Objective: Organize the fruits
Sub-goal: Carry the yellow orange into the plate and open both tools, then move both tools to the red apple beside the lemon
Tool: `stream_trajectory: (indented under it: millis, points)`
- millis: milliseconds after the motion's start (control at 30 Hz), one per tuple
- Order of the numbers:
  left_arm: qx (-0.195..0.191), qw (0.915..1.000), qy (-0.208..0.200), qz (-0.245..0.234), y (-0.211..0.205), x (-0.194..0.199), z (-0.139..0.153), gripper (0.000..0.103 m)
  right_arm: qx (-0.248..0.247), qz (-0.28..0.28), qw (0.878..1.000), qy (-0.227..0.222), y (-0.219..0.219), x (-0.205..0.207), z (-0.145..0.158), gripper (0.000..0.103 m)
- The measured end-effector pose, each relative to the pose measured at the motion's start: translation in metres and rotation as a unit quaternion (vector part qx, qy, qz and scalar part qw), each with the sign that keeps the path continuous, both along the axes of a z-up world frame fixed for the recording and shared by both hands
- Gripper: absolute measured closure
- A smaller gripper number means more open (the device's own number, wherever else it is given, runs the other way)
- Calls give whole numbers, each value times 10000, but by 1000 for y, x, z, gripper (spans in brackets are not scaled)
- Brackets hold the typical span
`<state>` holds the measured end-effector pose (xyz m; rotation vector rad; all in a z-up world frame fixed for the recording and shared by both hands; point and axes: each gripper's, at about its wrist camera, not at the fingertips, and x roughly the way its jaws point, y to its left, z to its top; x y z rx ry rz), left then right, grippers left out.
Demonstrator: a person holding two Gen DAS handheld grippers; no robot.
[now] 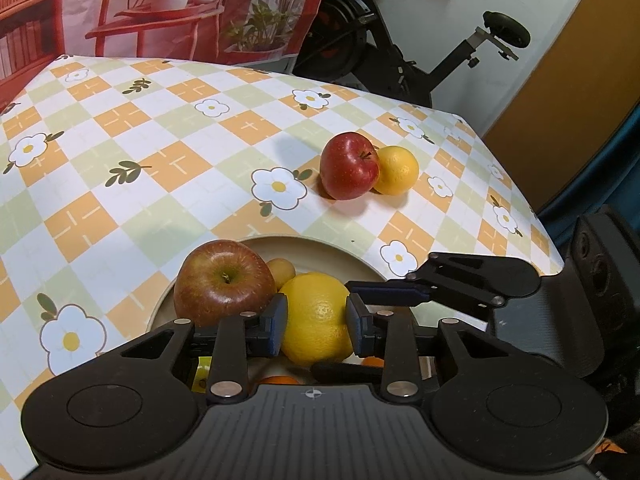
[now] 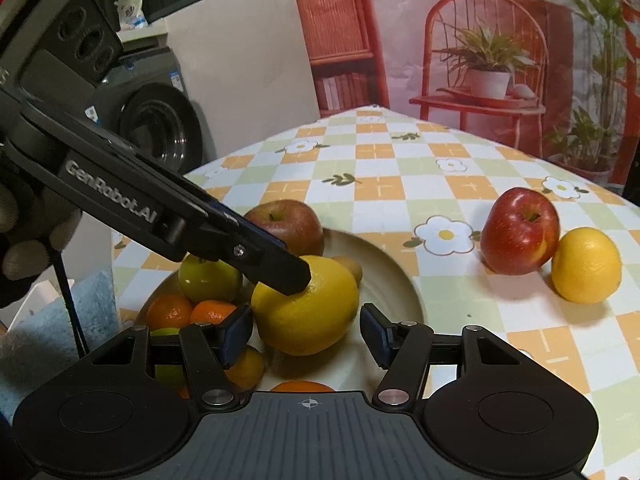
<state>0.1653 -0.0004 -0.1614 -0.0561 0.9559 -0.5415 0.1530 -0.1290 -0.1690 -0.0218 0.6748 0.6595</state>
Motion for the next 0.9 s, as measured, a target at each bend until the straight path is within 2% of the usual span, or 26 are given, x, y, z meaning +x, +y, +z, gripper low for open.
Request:
stream_trajectory:
  millis: [300,567,733,900]
  points:
    - [45,10000,21,-31,-1,1,1,68,193,-276,9991,-253,-36,-10,10,47]
    - [130,9999,-2,23,-5,1,2,68,246,-848,9952,-431,-82,-13,13,47]
    - [20,9997,-222,98,-8,2,12,68,251,-1183,9913,-522,-100,-9,10,47]
    - [-100,9971,-735,193,-17,9,35,67,262,-1407,9881,-560,-109,-5,2,47]
